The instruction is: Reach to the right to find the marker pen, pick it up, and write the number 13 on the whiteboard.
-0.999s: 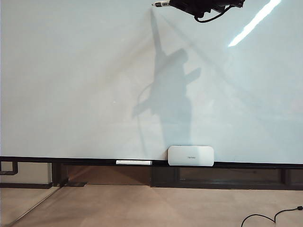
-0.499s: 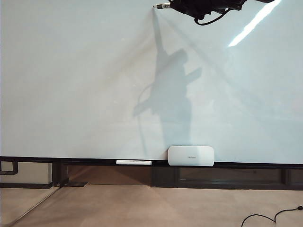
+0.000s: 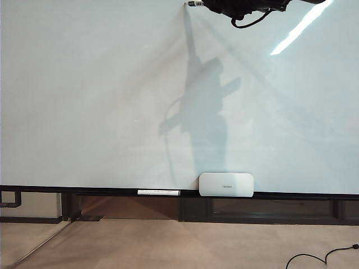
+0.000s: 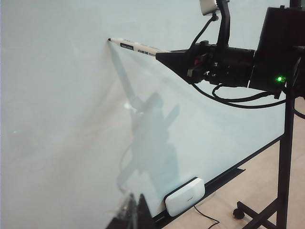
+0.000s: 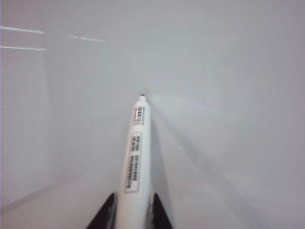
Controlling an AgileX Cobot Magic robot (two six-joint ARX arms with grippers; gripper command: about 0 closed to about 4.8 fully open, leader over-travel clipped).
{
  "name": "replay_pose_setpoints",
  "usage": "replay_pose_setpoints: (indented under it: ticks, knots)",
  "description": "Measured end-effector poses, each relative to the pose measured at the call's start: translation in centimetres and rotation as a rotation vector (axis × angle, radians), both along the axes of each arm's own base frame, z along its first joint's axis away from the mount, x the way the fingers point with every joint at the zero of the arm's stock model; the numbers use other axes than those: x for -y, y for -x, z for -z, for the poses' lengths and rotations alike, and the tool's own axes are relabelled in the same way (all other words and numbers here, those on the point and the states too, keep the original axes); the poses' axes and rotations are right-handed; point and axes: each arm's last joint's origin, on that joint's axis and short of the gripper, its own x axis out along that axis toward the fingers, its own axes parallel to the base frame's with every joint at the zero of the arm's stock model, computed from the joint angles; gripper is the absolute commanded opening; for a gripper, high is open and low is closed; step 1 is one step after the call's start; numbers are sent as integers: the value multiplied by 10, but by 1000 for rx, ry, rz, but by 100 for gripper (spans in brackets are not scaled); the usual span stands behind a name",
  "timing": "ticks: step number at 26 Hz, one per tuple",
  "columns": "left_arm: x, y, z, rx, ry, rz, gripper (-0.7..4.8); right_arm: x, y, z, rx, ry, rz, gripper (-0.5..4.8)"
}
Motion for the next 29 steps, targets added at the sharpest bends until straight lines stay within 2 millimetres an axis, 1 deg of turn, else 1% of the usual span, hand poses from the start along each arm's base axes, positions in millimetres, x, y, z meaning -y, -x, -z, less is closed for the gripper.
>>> replay_pose_setpoints:
  ticks: [6, 23, 29]
  knots:
    - [0, 0, -1, 9, 1, 0, -6, -1, -3, 5, -4, 3, 0, -6]
    - [0, 1, -4, 40, 16, 0, -6, -2, -4, 7, -7, 5, -1, -6]
    - [0, 1, -4, 40, 16, 0, -6, -3, -5, 11, -46, 23, -4, -6]
